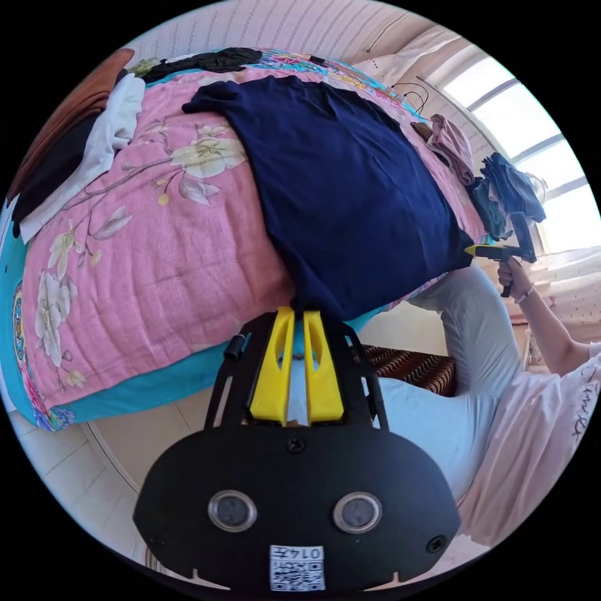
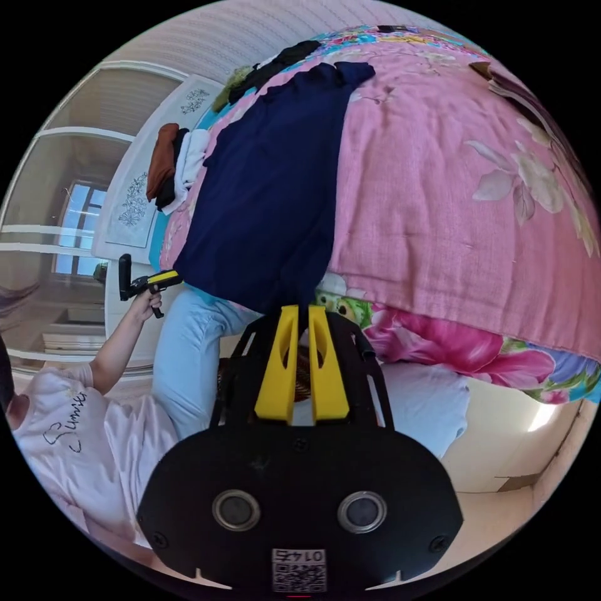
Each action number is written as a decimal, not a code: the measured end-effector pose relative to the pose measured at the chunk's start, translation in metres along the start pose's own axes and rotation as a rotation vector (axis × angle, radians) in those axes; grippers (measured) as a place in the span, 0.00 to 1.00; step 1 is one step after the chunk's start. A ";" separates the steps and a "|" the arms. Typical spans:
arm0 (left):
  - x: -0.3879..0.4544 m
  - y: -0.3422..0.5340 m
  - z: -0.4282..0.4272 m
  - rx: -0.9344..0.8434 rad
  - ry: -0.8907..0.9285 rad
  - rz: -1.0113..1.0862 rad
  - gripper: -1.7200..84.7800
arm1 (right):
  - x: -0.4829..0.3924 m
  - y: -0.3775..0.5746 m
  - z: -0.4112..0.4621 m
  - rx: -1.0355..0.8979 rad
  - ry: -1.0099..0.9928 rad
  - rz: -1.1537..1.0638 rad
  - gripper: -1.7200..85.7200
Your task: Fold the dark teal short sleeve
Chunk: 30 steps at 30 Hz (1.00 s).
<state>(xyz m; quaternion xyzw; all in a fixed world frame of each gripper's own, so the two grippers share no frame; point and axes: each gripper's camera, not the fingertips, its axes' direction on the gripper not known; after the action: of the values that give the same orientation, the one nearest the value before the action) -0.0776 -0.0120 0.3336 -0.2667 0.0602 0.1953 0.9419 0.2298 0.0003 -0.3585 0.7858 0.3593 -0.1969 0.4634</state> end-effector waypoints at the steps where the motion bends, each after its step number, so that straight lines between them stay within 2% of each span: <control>1: 0.000 -0.001 -0.001 0.004 0.005 0.003 0.02 | 0.003 -0.001 -0.004 0.029 -0.039 0.014 0.05; 7: -0.018 -0.008 -0.013 0.055 0.092 -0.051 0.01 | 0.028 -0.011 -0.012 0.168 -0.207 0.129 0.04; 19: -0.050 -0.024 0.009 0.039 0.164 -0.177 0.01 | 0.051 -0.025 -0.012 0.294 -0.182 0.190 0.10; 25: -0.050 -0.031 0.015 0.026 0.129 -0.166 0.01 | 0.053 -0.008 -0.014 0.246 -0.153 0.144 0.14; 30: -0.051 -0.033 0.015 0.027 0.124 -0.167 0.01 | 0.050 -0.013 0.013 0.013 0.004 0.086 0.17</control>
<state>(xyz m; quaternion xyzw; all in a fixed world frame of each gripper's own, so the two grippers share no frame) -0.1111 -0.0476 0.3733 -0.2696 0.0985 0.0982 0.9529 0.2537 0.0125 -0.4050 0.8040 0.3249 -0.1775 0.4653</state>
